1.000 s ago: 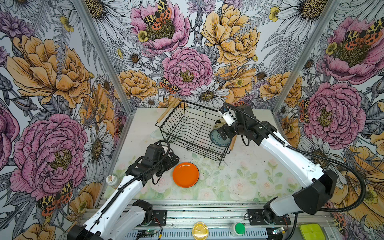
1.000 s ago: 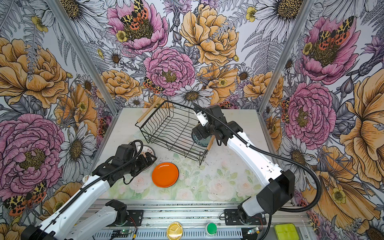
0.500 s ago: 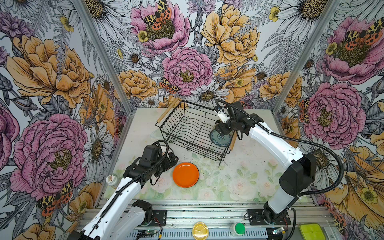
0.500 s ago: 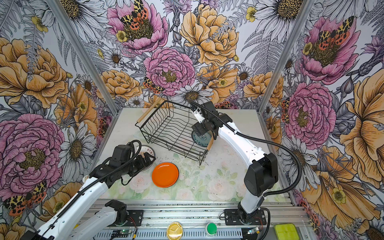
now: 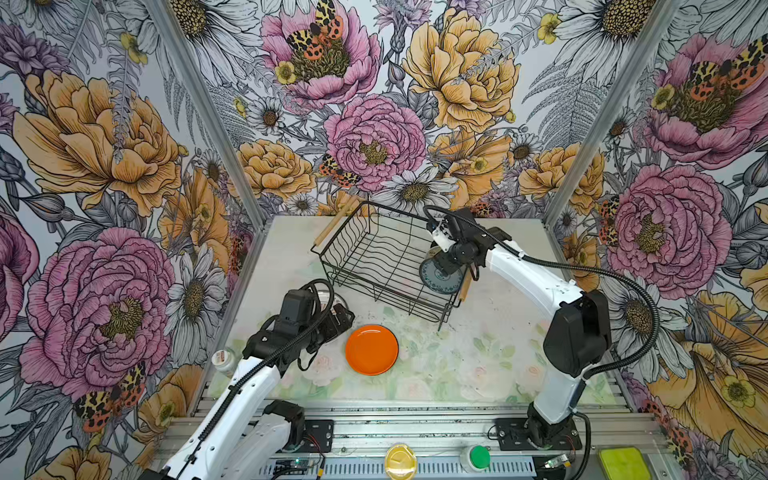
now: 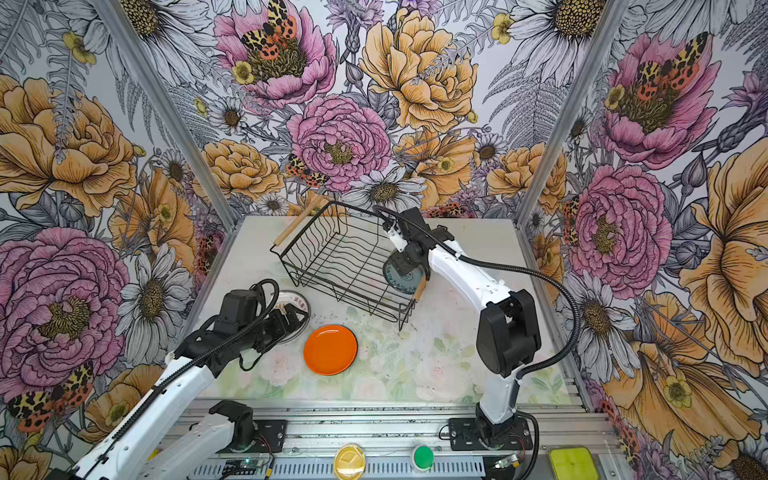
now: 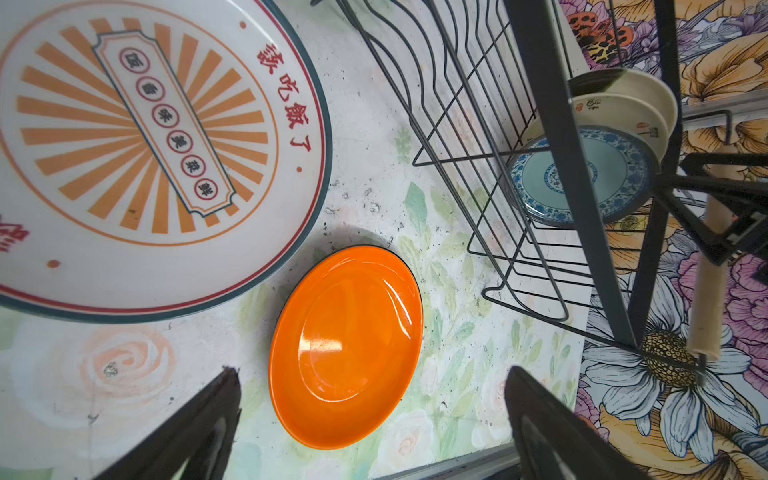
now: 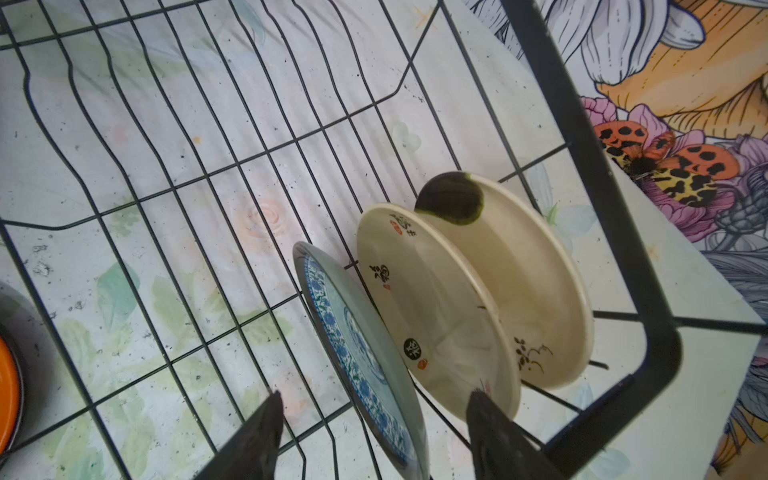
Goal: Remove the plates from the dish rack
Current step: 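Lower the right gripper onto the blue-patterned plate's rim in the rack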
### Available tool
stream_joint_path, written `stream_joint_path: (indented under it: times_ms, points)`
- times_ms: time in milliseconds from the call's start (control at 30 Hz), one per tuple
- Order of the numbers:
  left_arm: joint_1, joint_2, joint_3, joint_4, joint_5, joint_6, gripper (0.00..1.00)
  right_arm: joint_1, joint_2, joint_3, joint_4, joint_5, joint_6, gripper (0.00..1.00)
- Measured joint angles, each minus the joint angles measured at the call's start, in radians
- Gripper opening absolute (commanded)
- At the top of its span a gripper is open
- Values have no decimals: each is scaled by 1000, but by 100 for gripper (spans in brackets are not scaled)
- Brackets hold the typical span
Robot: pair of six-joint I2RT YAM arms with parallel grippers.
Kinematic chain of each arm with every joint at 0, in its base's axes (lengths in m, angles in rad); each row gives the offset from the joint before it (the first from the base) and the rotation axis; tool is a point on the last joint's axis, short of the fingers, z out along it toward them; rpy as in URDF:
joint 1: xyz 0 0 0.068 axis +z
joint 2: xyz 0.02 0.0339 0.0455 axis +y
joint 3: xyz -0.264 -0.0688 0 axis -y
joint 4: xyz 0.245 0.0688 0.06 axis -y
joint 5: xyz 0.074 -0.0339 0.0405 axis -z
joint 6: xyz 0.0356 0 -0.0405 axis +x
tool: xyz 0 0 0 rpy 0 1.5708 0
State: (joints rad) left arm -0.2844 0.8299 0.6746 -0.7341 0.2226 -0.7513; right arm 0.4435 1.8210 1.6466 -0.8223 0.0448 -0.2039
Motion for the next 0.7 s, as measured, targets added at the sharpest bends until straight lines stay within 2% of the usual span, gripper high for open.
stream_joint_path:
  times_ms: [333,700]
  points:
    - [16,0,0,-2,11,0,99,-6,35,0,0,3,1,57]
    - [34,-5,0,-3,27,0,99,-11,73,2,0,-2,0,53]
